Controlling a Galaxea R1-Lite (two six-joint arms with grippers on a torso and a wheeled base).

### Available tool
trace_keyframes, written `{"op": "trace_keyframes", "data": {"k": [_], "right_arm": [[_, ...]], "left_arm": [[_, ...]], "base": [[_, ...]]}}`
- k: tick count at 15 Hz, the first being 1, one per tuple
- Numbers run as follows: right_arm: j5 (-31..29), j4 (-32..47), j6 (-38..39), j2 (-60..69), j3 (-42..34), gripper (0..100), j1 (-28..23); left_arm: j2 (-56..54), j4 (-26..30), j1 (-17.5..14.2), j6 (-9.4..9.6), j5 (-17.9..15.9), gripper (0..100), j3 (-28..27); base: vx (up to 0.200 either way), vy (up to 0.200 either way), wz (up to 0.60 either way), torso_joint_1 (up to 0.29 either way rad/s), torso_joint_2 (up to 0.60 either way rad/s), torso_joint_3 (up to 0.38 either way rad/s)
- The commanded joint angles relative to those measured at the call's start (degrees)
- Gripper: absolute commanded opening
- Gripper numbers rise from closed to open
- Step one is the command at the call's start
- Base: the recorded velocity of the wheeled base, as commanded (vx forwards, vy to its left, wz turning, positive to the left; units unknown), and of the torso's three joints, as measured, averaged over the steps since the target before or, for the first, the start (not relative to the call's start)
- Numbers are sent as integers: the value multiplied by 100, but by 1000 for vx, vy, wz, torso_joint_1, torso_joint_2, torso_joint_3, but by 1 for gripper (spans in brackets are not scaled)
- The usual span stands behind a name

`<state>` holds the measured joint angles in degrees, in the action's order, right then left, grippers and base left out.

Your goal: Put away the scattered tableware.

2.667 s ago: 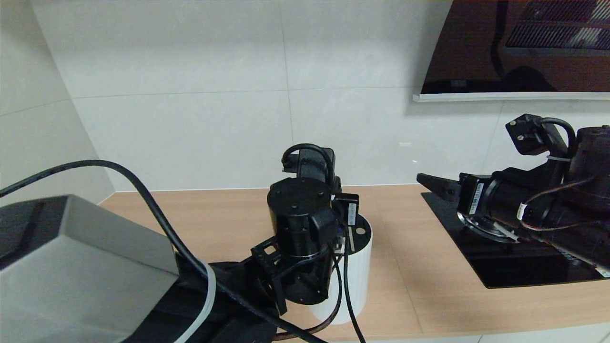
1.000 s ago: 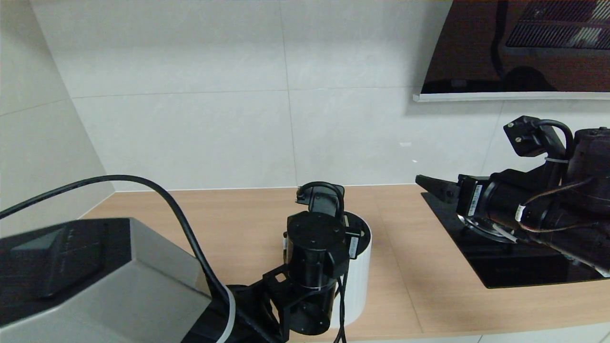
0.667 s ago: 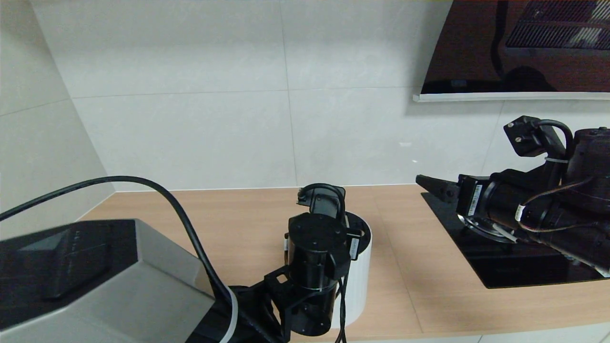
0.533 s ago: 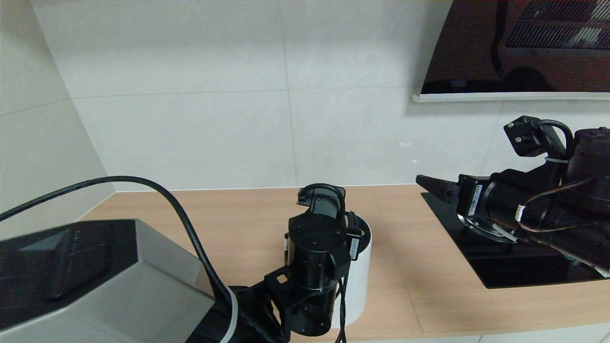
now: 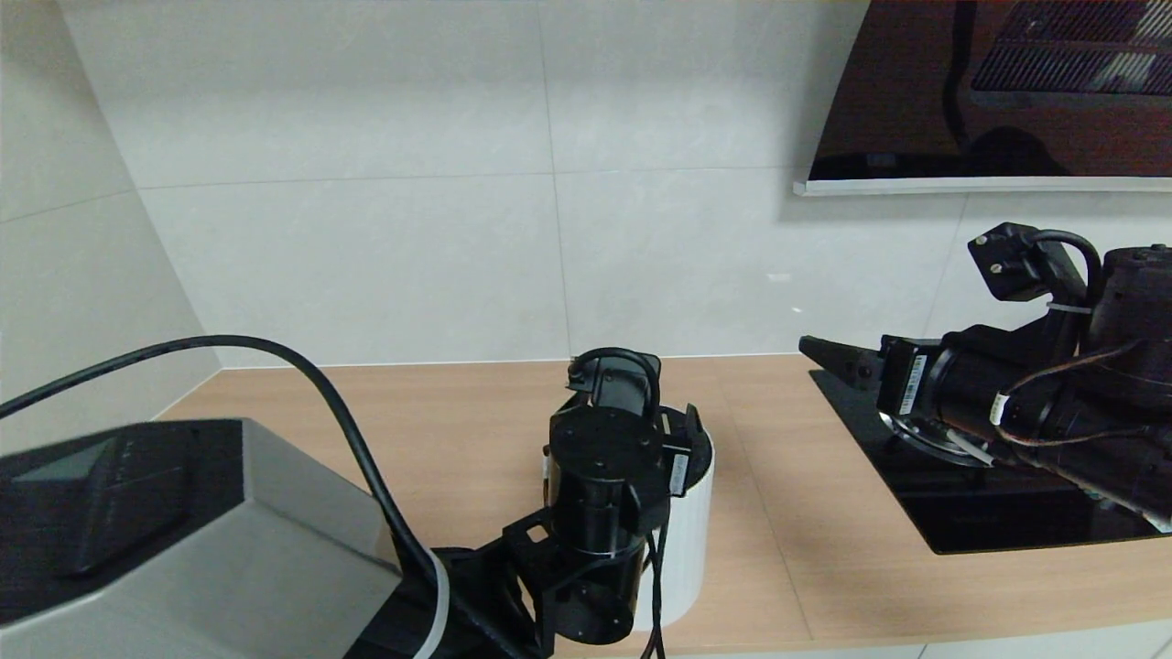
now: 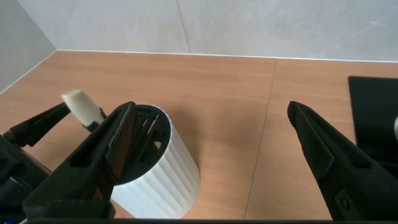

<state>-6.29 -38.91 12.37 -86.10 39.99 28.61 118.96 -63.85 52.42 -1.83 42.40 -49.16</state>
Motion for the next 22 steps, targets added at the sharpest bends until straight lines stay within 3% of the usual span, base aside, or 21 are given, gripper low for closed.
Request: {"op": "trace_keyframes", "data": {"k": [1, 3, 5, 9, 11, 13, 15, 18, 19, 20, 22], "right_arm": [[14, -2, 2, 6, 1, 100, 4], [5, -2, 2, 15, 1, 100, 4], [5, -11, 11, 76, -26, 100, 4], [23, -37, -7, 577, -123, 100, 4], [-4, -29, -7, 1113, -228, 100, -22], [14, -20, -7, 1746, -316, 100, -198], [23, 121, -33, 2414, -676, 100, -471], [31, 446, -411, 3592, -1502, 100, -514], [-13, 833, -710, 4391, -1828, 100, -523], [-65, 1290, -789, 4980, -1933, 100, -620], [-13, 2213, -789, 5973, -1942, 100, -1358]], "left_arm": [[-435, -4, -48, -11, 5, 100, 65], [-953, -4, -162, -160, 5, 100, 91], [-1542, 5, -390, -169, -65, 100, 302], [-3080, 233, -540, -125, -891, 100, 803], [-4021, 620, -698, -72, -1260, 100, 1058], [-4987, 1156, -1322, -81, -1550, 100, 1708], [-5954, 1701, -1744, -72, -1612, 100, 2227], [-7545, 3257, -2192, -63, -1612, 100, 2315], [-8494, 4557, -2517, -63, -1656, 100, 2289], [-9101, 5331, -2799, -72, -1709, 100, 2324], [-10076, 6289, -3344, -72, -1999, 100, 2350]], "base": [[0, 0, 0, 0, 0, 0], [0, 0, 0, 0, 0, 0], [0, 0, 0, 0, 0, 0], [0, 0, 0, 0, 0, 0], [0, 0, 0, 0, 0, 0], [0, 0, 0, 0, 0, 0], [0, 0, 0, 0, 0, 0], [0, 0, 0, 0, 0, 0], [0, 0, 0, 0, 0, 0], [0, 0, 0, 0, 0, 0], [0, 0, 0, 0, 0, 0]]}}
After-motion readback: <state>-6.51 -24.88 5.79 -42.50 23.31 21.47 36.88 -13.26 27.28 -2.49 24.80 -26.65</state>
